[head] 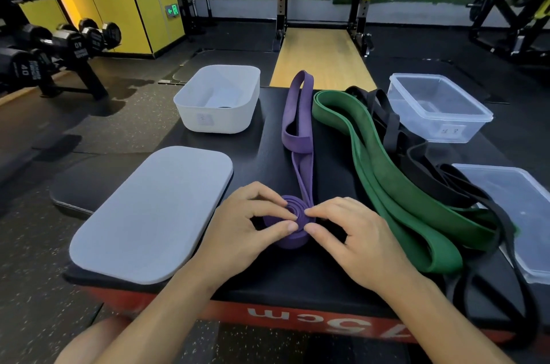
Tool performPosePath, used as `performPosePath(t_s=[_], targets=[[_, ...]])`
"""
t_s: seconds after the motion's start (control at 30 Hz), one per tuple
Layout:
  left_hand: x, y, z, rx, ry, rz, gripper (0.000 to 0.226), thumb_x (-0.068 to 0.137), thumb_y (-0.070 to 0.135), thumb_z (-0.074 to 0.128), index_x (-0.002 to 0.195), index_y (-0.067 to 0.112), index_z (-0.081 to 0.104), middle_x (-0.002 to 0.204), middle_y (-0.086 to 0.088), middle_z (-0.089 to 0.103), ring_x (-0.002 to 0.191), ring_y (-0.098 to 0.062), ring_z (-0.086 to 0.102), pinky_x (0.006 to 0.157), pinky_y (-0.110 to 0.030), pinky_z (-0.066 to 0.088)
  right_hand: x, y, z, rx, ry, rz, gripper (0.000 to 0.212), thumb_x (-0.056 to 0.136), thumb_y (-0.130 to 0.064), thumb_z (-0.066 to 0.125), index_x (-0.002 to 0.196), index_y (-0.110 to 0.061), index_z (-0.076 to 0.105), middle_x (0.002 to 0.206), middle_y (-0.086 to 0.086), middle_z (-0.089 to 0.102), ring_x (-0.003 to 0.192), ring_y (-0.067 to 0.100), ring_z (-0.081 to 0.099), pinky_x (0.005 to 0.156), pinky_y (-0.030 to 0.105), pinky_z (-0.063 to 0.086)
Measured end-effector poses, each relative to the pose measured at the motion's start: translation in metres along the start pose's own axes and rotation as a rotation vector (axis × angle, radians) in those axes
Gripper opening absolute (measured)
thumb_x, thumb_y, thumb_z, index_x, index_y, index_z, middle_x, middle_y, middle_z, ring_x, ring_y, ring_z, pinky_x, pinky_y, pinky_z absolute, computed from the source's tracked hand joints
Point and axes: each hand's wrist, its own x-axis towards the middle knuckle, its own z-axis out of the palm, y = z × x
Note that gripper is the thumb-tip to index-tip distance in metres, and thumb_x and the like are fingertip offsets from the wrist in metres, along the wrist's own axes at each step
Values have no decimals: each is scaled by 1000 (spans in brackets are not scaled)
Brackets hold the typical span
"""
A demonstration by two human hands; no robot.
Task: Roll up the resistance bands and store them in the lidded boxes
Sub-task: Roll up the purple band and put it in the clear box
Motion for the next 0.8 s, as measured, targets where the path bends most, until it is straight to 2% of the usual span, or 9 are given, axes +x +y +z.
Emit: performPosePath(t_s=[0.07,0.13,0.23,0.37,0.43,0.5,0.63,0.8], targets=[[0,-1,-1,-19,-18,-8,32,85,35,86,115,36,76,120,20,63,116,-10,64,92,-27,56,0,0,0,7,3,-8,32,99,-54,56,115,-31,72,106,-22,67,102,1,61,87,34,54],[2,-2,-3,-45,-35,-44,47,84,36,87,128,34,70,131,24,57,121,-5,61,94,-19,54,1,0,1,18,9,-13,31,98,-52,58,114,-29,71,104,-21,66,101,2,60,87,34,54],[5,-6,-3,-45,-86,-75,49,84,41,86,129,31,72,125,22,65,120,-2,62,99,-26,54,2,-2,-1,-2,-13,-11,31,99,-51,55,118,-30,68,106,-21,62,102,3,59,88,35,53],[3,-7,-3,1,-90,-86,53,82,56,80,131,39,69,125,26,66,122,-2,61,103,-34,53,0,-8,-3,-108,-99,-25,51,103,-59,38,150,-38,43,112,-24,51,106,3,51,94,30,46],[3,-7,-2,1,-89,-110,56,80,60,76,132,42,68,126,27,65,123,0,59,105,-34,52,1,-8,-3,-146,-134,-25,59,103,-64,31,157,-39,36,115,-23,49,109,3,49,96,31,45],[2,-7,-2,13,-99,-117,55,82,59,77,133,43,66,128,28,65,124,2,57,106,-33,51,3,-6,-2,-151,-142,-16,62,102,-68,30,153,-37,45,118,-22,49,111,3,48,98,35,47],[2,-5,-2,101,-92,-86,53,86,53,79,136,41,65,126,28,63,125,5,51,107,-24,45,7,-2,1,-45,-95,44,57,100,-68,35,142,-38,60,110,-24,52,108,3,51,96,38,48],[8,-5,-9,135,-127,-63,60,80,71,68,133,43,68,121,32,64,123,7,53,106,-26,46,10,-4,7,5,-46,89,48,99,-63,43,136,-40,64,103,-22,54,104,5,53,94,40,49]])
